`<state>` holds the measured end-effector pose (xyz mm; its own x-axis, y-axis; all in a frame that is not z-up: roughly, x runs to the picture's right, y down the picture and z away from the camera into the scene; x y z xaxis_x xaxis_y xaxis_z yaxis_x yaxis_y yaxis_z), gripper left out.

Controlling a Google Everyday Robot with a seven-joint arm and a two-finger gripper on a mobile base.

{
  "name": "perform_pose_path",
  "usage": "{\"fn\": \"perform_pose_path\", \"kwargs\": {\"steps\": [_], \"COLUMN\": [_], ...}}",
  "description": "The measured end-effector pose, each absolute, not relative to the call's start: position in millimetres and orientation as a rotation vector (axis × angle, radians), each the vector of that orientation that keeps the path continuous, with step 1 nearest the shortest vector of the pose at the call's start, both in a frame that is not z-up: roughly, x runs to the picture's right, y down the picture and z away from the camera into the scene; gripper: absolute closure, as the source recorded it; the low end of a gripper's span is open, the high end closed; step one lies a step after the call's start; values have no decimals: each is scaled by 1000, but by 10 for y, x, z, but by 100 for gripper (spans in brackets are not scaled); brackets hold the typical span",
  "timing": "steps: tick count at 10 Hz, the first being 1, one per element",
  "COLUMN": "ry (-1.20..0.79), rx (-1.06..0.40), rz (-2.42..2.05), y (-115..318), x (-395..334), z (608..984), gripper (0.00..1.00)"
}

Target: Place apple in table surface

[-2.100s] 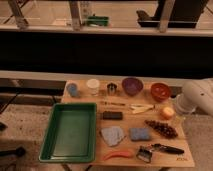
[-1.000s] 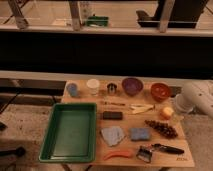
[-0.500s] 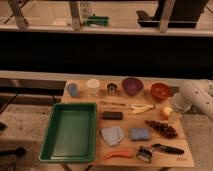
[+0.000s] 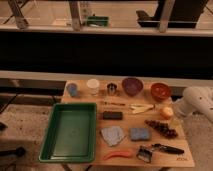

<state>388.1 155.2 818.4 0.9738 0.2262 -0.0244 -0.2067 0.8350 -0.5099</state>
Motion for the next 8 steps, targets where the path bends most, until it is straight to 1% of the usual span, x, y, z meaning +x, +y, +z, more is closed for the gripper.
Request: {"fn": "perform_pose_path", "kwargs": {"steps": [2,3,4,6,8], "ry": [-40,-35,-36,-37,-25], "rx": [-547,-533,-518,-505,-506], "rz": [230,221,211,197,193], "y": [1620,1586,1454,1229,1195], "x": [3902,3891,3806,3702,3746], "z": [8154,8115,8082,8145,8155], "gripper": [20,20,20,20,20]}}
